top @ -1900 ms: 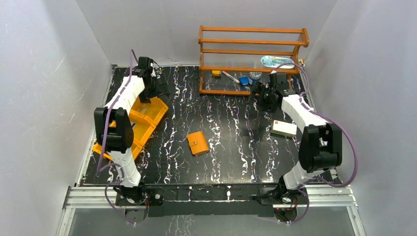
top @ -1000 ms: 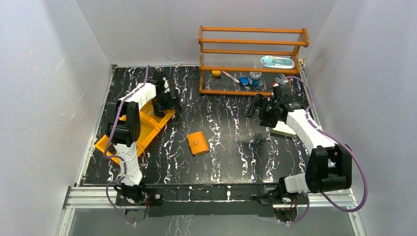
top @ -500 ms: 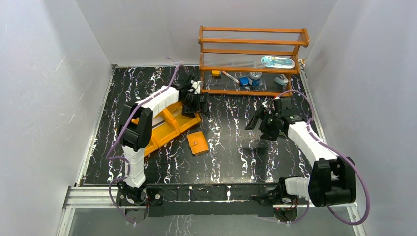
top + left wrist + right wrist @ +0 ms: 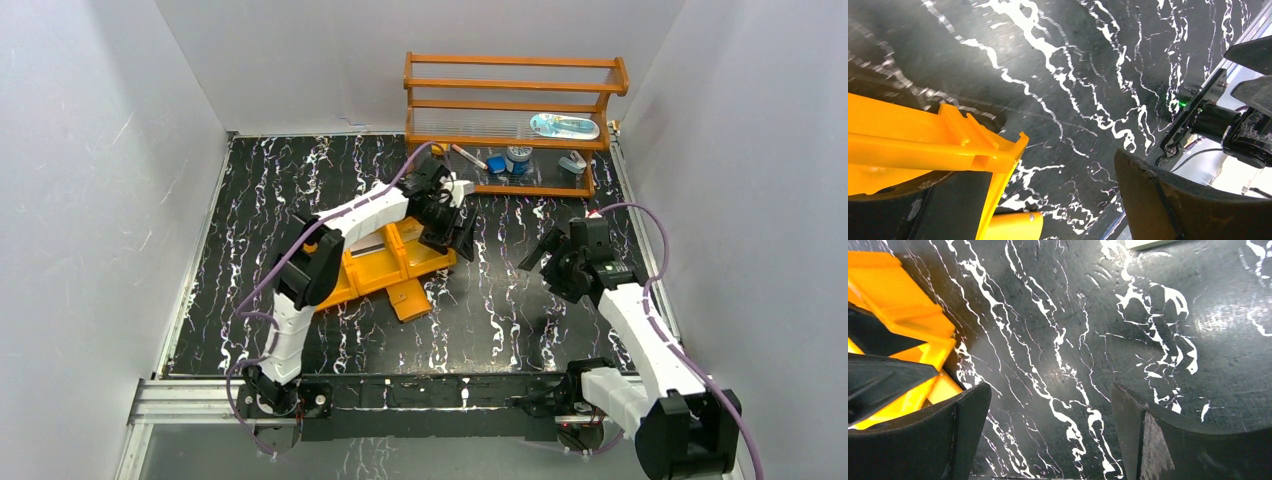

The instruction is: Take the credit cards out of the card holder

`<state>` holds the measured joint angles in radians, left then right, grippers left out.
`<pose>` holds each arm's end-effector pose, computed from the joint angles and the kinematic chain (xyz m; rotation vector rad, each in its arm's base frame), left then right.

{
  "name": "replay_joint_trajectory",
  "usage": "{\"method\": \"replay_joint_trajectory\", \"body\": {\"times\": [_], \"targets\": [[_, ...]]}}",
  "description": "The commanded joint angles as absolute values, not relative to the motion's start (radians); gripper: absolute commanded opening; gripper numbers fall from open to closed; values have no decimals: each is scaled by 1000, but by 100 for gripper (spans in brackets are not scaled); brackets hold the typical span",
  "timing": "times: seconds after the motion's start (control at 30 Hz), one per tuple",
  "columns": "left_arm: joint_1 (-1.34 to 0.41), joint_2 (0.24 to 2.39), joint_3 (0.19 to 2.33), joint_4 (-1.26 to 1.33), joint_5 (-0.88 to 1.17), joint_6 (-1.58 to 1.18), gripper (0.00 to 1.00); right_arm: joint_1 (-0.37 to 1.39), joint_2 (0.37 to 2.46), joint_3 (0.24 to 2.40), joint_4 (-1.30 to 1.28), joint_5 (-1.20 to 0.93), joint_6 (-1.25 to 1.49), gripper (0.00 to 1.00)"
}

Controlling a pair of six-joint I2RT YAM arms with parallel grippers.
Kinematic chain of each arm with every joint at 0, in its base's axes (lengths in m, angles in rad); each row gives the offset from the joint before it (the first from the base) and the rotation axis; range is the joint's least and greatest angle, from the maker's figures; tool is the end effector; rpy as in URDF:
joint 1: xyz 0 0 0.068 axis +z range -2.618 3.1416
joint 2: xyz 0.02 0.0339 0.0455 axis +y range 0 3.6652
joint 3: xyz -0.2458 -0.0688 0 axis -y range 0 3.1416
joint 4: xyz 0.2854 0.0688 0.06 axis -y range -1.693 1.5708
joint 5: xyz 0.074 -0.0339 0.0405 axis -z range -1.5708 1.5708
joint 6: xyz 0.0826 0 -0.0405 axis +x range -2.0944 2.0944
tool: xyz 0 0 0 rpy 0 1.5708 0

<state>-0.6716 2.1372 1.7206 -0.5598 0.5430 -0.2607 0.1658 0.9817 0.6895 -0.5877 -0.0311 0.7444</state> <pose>0.3791 -0.3559 0.1404 0.7664 2.5637 -1.0300 0.2696 0.0477 0.1725 0.6999 2.4003 0.4304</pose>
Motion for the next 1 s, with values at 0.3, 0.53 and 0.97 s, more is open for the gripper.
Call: {"method": "replay_joint_trajectory", "body": {"times": [0.3,0.53,0.97], "targets": [[-712,1947,1796,-582,280,-268,98,166,839,639,-511,-144,747,98],[-611,1688,1654,-566,39,-349,98,166,887,637,-441,-262,740,99],[-70,1244,1208,-738,-175,-516,98,349,1121,731,-343,-328,726,99]]}}
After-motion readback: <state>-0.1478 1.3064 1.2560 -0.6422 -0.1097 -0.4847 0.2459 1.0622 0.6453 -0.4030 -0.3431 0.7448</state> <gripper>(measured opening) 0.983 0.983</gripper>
